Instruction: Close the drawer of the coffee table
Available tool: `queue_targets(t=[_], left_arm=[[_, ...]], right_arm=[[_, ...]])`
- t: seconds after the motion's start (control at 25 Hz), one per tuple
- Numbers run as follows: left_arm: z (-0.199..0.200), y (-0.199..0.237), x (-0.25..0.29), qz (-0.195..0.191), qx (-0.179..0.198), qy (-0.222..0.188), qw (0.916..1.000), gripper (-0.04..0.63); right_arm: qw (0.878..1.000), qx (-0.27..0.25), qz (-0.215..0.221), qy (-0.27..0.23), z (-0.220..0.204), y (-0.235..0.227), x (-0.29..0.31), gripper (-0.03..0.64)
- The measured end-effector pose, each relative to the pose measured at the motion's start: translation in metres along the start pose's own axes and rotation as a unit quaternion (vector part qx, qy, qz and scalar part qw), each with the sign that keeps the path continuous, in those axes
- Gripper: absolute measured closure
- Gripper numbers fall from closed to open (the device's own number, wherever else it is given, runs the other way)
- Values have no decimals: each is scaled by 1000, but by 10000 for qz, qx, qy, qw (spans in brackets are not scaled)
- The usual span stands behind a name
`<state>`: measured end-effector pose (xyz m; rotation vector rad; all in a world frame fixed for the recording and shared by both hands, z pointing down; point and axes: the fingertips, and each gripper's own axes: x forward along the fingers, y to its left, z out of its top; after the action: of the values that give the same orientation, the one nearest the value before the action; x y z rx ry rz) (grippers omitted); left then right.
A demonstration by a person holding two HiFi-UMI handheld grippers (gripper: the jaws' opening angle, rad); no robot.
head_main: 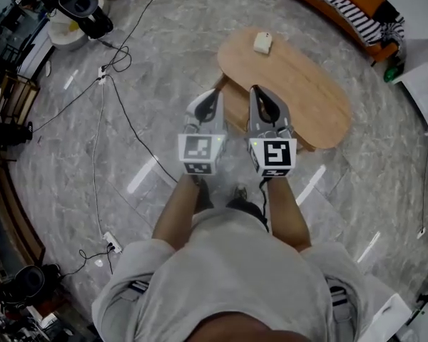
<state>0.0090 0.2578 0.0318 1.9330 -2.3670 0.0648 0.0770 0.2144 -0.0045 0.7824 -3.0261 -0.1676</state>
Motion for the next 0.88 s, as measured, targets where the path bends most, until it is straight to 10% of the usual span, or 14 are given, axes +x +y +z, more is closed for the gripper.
queue_targets(t=[0.48, 0.88], left_arm=[[-6, 97, 49, -1021, -7, 134, 9947, 575], [-30, 93, 129, -1738, -106, 412, 9839, 575]], right_arm=[[9950, -10, -942, 328, -14, 33, 97, 612], [9846, 62, -1622, 653, -48, -21, 131, 612]])
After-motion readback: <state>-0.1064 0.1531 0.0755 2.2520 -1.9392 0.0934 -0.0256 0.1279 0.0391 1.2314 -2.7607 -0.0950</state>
